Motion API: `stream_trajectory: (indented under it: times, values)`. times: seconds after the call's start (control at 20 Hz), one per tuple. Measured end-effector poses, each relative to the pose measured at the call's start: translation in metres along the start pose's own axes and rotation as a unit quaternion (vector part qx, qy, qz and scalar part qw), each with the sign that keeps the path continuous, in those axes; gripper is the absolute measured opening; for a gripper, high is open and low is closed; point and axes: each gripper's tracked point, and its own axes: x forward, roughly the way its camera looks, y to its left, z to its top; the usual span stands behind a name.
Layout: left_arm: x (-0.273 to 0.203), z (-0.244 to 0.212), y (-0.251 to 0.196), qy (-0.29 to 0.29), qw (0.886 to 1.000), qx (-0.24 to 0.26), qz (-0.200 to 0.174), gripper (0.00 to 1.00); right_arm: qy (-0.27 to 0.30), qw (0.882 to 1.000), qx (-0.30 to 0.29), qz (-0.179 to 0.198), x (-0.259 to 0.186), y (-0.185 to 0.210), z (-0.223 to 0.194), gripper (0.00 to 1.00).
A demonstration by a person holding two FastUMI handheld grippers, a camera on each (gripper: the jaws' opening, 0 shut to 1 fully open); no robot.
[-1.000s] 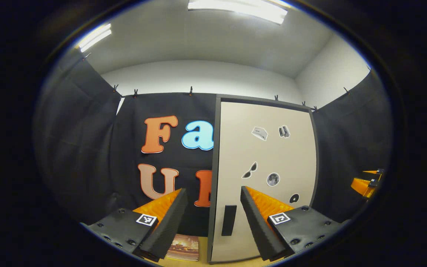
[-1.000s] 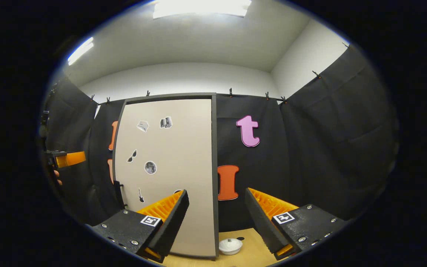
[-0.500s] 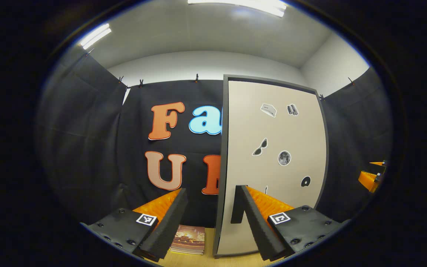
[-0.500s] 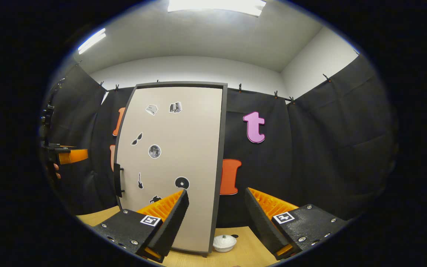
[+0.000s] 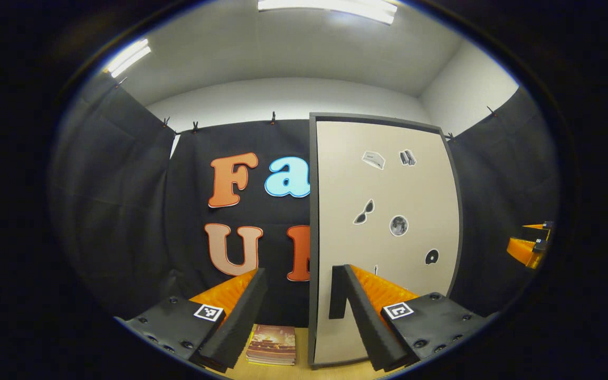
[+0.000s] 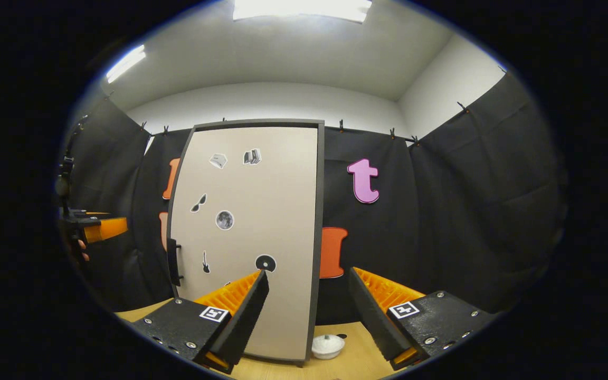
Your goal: Open the cabinet door with the right hand, grasp the bottle in the cabinet with the left hand and place it on the coaster, then close the cabinet door with the right hand.
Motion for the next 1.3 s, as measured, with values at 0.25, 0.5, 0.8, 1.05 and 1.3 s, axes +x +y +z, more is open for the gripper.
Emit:
stream_trajectory:
  times: [0.25,0.5,0.8,1.05,1.3]
  values:
    - [-0.009,0.001,0.012,-0.002,1.0,-0.01,0.005,0.93,0.007,1.0,0.007,0.013,0.003,0.021,-0.007,0.95]
    - [-0.02,-0.009,0.042,0.004,1.0,0.003,0.026,0.94,0.031,0.998,0.032,0.043,0.022,0.065,-0.022,0.94]
    - [-0.035,-0.03,0.089,0.018,0.998,0.003,0.055,0.94,0.067,0.991,0.051,0.108,0.058,0.16,-0.051,0.95]
    - [-0.042,-0.051,0.137,0.037,0.996,0.006,0.086,0.94,0.117,0.979,0.065,0.151,0.094,0.249,-0.084,0.94]
    - [-0.047,-0.067,0.181,0.052,0.992,0.023,0.113,0.94,0.147,0.974,0.049,0.164,0.13,0.312,-0.105,0.84]
